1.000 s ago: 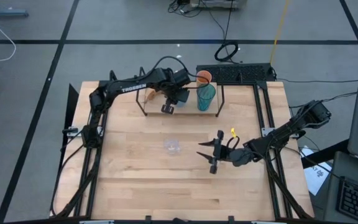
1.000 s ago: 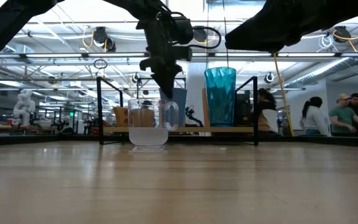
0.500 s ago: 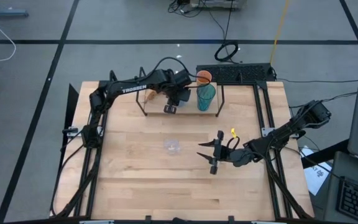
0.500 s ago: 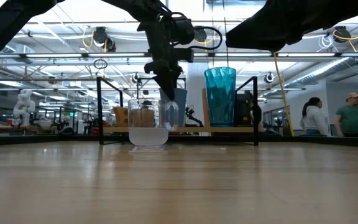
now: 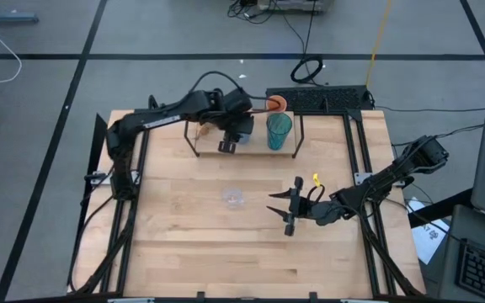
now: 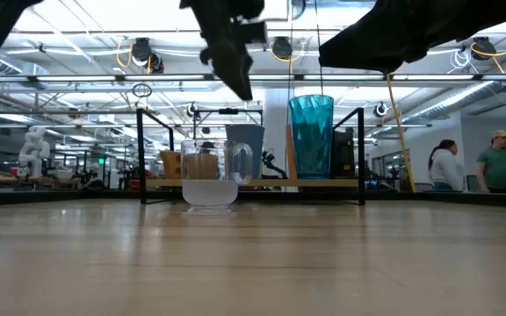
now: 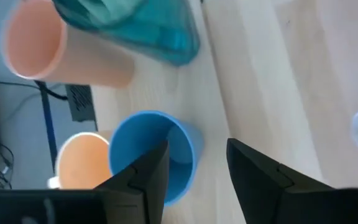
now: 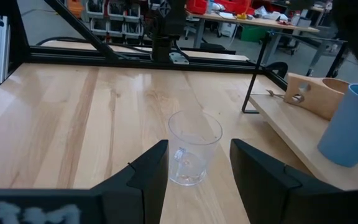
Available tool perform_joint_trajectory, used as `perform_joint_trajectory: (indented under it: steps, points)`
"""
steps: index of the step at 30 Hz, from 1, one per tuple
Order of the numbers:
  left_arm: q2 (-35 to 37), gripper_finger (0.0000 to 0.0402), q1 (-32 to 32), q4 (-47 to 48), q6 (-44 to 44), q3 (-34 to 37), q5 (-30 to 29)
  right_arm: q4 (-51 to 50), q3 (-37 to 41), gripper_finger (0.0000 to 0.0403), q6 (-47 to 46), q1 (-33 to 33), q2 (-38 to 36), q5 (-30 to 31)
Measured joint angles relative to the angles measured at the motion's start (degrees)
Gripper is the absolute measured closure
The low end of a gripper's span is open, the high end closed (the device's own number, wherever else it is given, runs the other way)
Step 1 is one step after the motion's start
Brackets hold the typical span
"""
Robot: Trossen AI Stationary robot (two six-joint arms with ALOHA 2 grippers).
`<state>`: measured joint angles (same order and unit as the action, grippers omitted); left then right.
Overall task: Stack small to large cups/mugs on shelf
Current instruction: Put the transparent mug on the shelf
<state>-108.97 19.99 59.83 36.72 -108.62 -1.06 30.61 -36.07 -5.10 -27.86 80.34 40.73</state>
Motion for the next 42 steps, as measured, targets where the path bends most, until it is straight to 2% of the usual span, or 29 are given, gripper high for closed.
perform_joint_trajectory:
  steps: [6,13,21,30,42]
  points:
    - [6.78,0.0238,-4.03,2.32,-1.18,0.0,0.07,-0.02,0.0,0.0238,-0.15,0.01,0.0,-0.04]
    - [13.86,0.0238,-9.64,9.86,-4.42,-0.02,-0.19,0.0,0.02,0.0238,-0.21,-0.02,0.0,-0.24]
    - [18.88,0.0238,-14.99,17.47,-9.86,-0.02,-0.52,0.0,0.02,0.0238,-0.92,0.01,0.01,-0.28]
    - [20.02,0.0238,-20.44,25.17,-16.42,-0.02,-0.55,0.02,0.02,0.0238,-1.33,-0.75,0.02,-0.28]
    - [20.0,0.0238,-27.97,27.16,-23.14,-0.02,-2.06,-0.44,0.02,0.0238,-1.7,-1.2,0.02,-0.31]
